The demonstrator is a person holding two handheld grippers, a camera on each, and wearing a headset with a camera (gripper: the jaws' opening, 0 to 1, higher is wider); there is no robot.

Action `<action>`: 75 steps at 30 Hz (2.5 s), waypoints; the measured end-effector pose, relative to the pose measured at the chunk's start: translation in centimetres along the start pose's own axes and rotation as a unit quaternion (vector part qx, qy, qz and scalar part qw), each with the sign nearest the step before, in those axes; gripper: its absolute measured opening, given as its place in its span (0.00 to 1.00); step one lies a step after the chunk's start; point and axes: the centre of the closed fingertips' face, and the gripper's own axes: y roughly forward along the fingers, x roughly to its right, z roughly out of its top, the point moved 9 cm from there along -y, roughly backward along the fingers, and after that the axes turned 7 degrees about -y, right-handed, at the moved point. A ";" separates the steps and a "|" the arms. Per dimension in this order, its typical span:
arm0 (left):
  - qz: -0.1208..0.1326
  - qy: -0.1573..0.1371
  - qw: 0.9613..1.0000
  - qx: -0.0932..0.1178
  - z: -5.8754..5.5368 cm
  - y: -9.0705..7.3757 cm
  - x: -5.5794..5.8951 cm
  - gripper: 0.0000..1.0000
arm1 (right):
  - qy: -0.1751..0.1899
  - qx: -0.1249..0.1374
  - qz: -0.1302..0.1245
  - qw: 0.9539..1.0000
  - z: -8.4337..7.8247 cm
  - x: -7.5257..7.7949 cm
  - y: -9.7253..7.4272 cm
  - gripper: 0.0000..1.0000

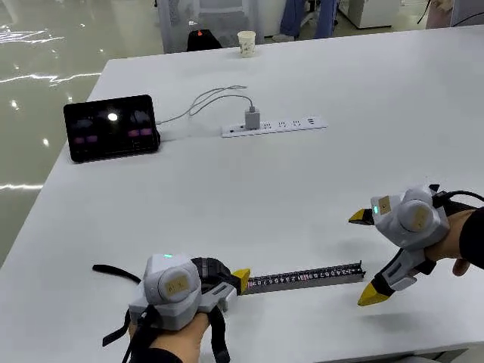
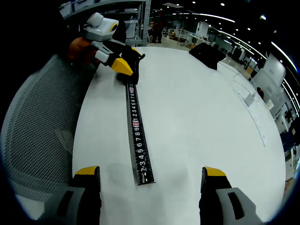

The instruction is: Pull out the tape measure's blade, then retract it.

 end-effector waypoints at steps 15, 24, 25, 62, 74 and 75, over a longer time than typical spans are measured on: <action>0.000 -0.001 1.000 0.009 0.0 0.1 -0.2 0.88 | -0.012 -0.023 0.045 0.999 -0.8 -0.6 0.5 0.33; -0.002 -0.004 1.000 0.010 0.0 0.1 -0.1 0.88 | -0.017 -0.025 0.052 0.998 -0.9 -0.5 0.6 0.19; -0.002 -0.005 1.000 0.011 0.0 0.1 -0.1 0.88 | -0.015 -0.027 0.048 0.998 -0.8 -0.5 0.7 0.14; -0.014 0.007 1.000 -0.011 -0.4 0.1 0.1 0.62 | 0.011 -0.049 0.048 0.998 -0.4 -0.4 0.7 0.10; -0.016 0.007 1.000 -0.014 -0.3 0.1 -0.1 0.62 | 0.027 -0.051 0.043 0.997 0.0 -0.3 0.9 0.11; -0.015 0.008 1.000 -0.014 -0.3 0.1 -0.1 0.62 | 0.034 -0.052 0.041 0.997 0.1 -0.3 1.0 0.11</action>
